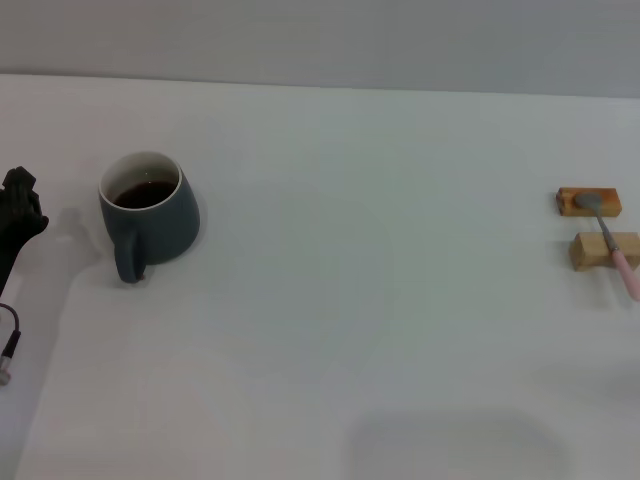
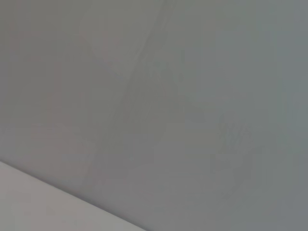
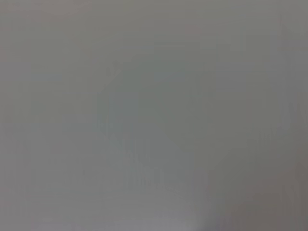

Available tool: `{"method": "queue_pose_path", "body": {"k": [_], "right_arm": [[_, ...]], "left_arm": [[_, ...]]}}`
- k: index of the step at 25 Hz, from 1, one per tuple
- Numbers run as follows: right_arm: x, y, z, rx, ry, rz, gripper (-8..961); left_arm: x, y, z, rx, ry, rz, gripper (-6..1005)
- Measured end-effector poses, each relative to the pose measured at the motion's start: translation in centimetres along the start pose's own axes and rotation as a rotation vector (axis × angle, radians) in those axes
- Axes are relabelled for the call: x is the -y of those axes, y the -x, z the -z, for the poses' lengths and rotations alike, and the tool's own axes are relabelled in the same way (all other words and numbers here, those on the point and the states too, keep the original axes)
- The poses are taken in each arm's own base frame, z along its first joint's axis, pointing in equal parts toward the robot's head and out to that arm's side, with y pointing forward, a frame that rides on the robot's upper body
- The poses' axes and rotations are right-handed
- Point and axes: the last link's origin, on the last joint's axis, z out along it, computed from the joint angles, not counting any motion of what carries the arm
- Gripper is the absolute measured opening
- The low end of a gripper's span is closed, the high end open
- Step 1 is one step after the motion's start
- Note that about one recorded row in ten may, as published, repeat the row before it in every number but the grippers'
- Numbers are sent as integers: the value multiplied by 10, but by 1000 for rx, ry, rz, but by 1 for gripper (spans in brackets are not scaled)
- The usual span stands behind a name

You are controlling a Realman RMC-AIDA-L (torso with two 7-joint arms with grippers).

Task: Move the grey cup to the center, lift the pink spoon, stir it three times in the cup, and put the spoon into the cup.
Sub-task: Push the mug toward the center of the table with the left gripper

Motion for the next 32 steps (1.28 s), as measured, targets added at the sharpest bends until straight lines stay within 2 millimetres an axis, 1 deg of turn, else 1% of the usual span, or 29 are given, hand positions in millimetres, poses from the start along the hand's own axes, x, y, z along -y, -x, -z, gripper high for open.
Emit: {"method": "queue_pose_path", "body": {"k": [5,13,14,17,28,32], "right_arm": [[-1,0,0,0,0,-5,572],[0,0,1,1,-1,-29,573],[0,0,1,1,-1,-29,573],[-1,0,1,1,1,-29,574],[-1,-2,3,-6,8,-42,572],[-1,-3,4,-14,8,-42,573]], "left_arm": [[1,0,-1,2,-4,-4,44],[2,3,0,20,-11,-28,45],[1,3,-1,26,-2,-37,45],[-3,7,-5,57,18,-109,-1],[-4,11,-7,75,0,-187,3],[-8,12,-12,90,21,-244,5]]}}
